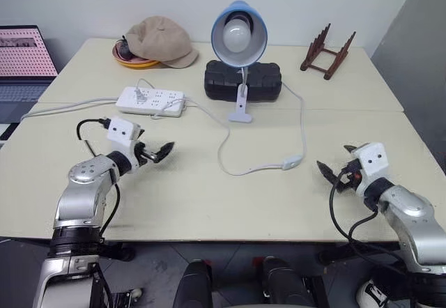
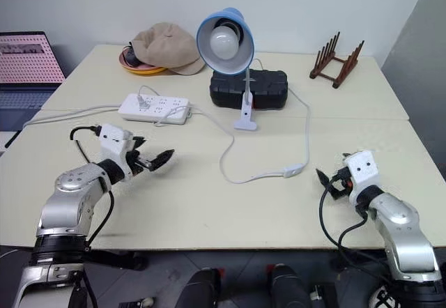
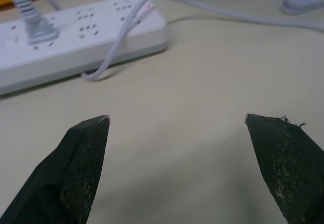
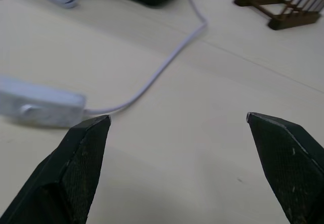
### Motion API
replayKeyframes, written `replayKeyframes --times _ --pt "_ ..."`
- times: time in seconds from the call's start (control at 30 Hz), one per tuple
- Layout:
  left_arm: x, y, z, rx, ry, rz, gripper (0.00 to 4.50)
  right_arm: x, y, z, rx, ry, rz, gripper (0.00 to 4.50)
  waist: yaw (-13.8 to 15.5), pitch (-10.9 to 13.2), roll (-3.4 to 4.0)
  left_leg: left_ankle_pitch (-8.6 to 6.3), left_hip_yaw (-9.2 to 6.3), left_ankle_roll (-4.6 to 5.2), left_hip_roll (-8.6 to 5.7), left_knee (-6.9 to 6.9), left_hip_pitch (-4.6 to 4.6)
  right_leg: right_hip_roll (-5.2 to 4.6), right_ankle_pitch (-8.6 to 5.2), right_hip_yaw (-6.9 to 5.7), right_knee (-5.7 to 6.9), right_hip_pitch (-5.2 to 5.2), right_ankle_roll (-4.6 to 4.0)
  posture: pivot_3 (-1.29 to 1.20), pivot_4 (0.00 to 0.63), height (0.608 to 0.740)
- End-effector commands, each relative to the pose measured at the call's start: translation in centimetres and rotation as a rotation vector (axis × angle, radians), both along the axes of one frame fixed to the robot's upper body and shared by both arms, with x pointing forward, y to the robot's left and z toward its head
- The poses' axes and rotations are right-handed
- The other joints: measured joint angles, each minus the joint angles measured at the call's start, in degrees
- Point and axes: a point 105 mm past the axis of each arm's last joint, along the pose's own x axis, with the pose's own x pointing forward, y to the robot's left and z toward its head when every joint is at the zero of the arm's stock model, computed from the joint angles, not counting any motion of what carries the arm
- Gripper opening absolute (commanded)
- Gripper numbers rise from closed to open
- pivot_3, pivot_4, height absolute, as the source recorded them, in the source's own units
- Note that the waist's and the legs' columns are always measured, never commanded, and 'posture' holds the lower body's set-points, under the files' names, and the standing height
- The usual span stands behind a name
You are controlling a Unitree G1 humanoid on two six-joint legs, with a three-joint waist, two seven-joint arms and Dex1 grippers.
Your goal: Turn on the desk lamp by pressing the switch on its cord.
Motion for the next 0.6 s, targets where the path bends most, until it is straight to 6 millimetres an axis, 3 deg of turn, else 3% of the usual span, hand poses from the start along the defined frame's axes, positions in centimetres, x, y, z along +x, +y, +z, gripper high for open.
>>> replayKeyframes --times 0.03,0.13,0.33,0.6 --pt "-3.3 -7.7 2.7 0.039 -0.003 -0.431 4.46 0.2 1.2 1.8 -0.195 0.042 0.352 4.5 -0.08 0.05 0.04 0.0 0.03 0.0 0.0 0.02 0.0 -0.01 0.0 0.01 -0.04 0.0 0.0 0.0 0.15 0.74" --pt "-5.9 -11.2 3.0 0.051 0.045 -0.657 4.46 1.4 0.4 1.7 -0.34 0.106 0.492 4.5 -0.18 0.06 0.03 -0.01 0.17 0.0 -0.04 0.05 0.02 -0.12 0.01 0.04 -0.13 0.04 0.02 0.0 0.15 0.74" --pt "-7.7 -13.8 3.4 0.073 0.066 -0.839 4.46 3.8 1.5 1.7 -0.421 0.148 0.666 4.5 -1.14 0.08 0.06 -0.01 0.13 0.01 -0.01 -0.09 0.15 -0.02 -0.02 0.03 -0.12 0.05 0.0 0.0 0.15 0.74" --pt "-7.6 -14.0 3.4 0.07 0.062 -0.863 4.46 5.2 2.6 0.9 -0.473 0.213 0.811 4.5 -1.42 0.12 0.07 -0.01 0.11 0.01 -0.03 -0.14 0.13 -0.02 -0.02 0.04 -0.12 0.06 0.05 0.0 0.15 0.74"
